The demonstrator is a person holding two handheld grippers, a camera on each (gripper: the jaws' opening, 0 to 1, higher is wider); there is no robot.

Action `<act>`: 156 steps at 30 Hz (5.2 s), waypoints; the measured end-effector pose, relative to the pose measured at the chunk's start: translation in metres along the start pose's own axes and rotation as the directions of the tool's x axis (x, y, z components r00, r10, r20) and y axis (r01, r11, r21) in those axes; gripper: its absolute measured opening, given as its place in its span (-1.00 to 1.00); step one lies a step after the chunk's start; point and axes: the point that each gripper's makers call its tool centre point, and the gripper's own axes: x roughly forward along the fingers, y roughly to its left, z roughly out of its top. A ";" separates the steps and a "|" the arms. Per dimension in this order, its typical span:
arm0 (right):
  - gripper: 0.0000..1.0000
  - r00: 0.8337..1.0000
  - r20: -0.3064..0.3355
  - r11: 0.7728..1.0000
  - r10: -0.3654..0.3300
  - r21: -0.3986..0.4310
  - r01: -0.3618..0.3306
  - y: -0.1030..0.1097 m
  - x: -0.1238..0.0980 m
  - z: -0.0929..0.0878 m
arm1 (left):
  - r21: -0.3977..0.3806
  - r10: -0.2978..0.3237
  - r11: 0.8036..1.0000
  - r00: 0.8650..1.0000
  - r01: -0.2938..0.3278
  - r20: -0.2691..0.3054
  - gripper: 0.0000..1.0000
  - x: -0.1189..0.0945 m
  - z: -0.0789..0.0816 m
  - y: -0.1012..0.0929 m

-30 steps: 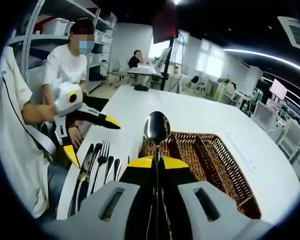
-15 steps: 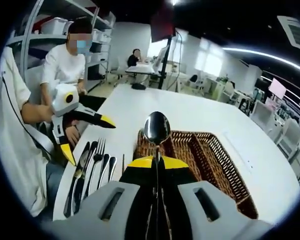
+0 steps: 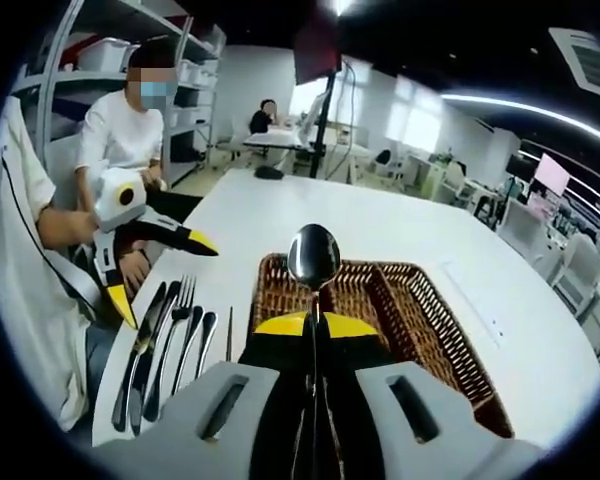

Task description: Arrange the knives, forks, and spoons in their matching storage slots by inserting each utensil handle-first until every utensil is classified and aligned in the correct compartment

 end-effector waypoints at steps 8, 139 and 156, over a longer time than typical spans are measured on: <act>-0.94 1.000 -0.005 1.000 0.000 -0.008 0.000 -0.004 0.003 -0.002 | -0.031 -0.003 1.000 1.000 0.003 0.005 0.99 0.002 -0.001 -0.002; -0.94 0.994 -0.107 0.999 -0.029 0.035 0.033 -0.073 0.012 -0.021 | 0.069 0.039 0.997 0.997 -0.044 0.071 0.99 0.001 0.017 0.008; -0.94 0.994 -0.110 0.999 -0.028 0.029 0.032 -0.081 0.011 -0.020 | 0.069 0.042 0.997 0.997 -0.047 0.070 0.99 0.004 0.017 0.001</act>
